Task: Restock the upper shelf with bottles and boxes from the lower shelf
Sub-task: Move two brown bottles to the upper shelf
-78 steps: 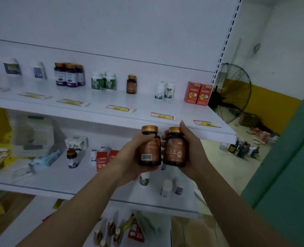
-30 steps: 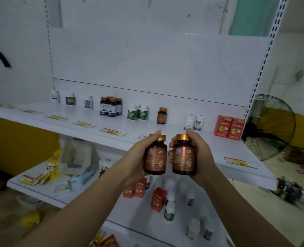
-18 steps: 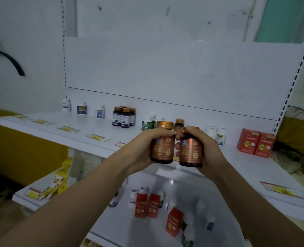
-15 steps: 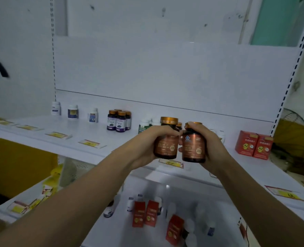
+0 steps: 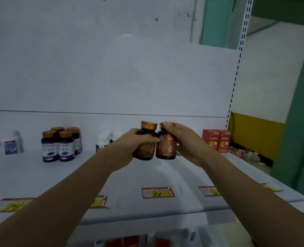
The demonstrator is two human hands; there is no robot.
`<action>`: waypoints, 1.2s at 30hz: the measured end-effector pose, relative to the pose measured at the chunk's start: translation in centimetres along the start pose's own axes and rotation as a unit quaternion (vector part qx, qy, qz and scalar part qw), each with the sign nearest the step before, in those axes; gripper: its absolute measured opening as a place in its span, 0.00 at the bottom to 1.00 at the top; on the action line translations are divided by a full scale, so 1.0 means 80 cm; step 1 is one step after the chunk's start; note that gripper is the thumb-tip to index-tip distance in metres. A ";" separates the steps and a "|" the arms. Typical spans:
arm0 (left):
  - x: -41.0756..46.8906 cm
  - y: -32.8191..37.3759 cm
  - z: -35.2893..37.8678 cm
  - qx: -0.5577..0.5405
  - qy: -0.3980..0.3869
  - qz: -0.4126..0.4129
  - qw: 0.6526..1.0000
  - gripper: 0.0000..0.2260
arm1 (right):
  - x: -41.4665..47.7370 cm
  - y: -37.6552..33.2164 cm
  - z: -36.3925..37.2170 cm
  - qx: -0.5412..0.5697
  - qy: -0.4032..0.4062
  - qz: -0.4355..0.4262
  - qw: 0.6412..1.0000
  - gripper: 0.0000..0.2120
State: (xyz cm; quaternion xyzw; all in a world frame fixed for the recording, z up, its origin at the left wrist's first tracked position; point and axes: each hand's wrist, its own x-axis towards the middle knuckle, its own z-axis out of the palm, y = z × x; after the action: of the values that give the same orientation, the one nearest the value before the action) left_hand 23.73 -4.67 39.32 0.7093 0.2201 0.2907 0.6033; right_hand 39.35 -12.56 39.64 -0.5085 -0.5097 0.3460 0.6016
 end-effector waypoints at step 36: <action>0.172 -0.112 -0.025 0.261 0.210 -0.100 0.937 0.31 | 0.212 0.122 -0.041 -0.315 0.098 0.092 0.939 0.21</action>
State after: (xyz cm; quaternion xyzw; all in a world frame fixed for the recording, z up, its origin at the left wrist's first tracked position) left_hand 32.78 7.49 32.76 0.7391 0.4798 0.3028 0.3629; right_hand 47.57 4.87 34.76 -0.7484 -0.4817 0.1700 0.4230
